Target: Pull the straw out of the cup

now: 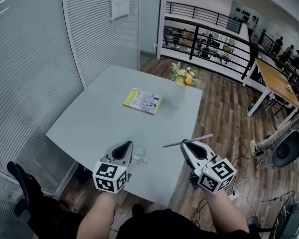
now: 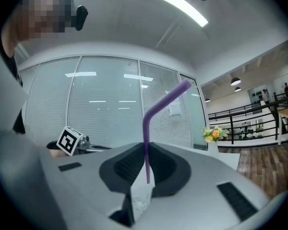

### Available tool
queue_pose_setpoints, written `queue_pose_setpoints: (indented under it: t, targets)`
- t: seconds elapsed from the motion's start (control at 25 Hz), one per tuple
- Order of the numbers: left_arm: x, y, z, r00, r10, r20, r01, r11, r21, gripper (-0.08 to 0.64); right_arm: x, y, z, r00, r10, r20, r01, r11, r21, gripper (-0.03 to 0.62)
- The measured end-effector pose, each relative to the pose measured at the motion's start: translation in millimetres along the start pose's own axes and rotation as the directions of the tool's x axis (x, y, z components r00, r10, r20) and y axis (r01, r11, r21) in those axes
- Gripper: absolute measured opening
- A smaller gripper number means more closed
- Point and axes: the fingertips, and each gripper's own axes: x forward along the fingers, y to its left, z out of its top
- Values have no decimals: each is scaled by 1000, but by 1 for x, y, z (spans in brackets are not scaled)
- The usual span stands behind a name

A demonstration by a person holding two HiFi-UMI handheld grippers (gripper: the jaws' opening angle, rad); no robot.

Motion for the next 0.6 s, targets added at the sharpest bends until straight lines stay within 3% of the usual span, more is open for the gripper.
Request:
queue_pose_setpoints:
  t: [0.2, 0.6]
  targets:
    - [7, -18, 14, 1000, -1, 18, 1, 1000, 18, 8, -33, -15, 18, 998, -5, 65, 7, 1000, -26, 32]
    - [15, -32, 19, 999, 28, 22, -28, 999, 25, 9, -58, -57, 8, 995, -61, 78, 60, 998, 15, 31]
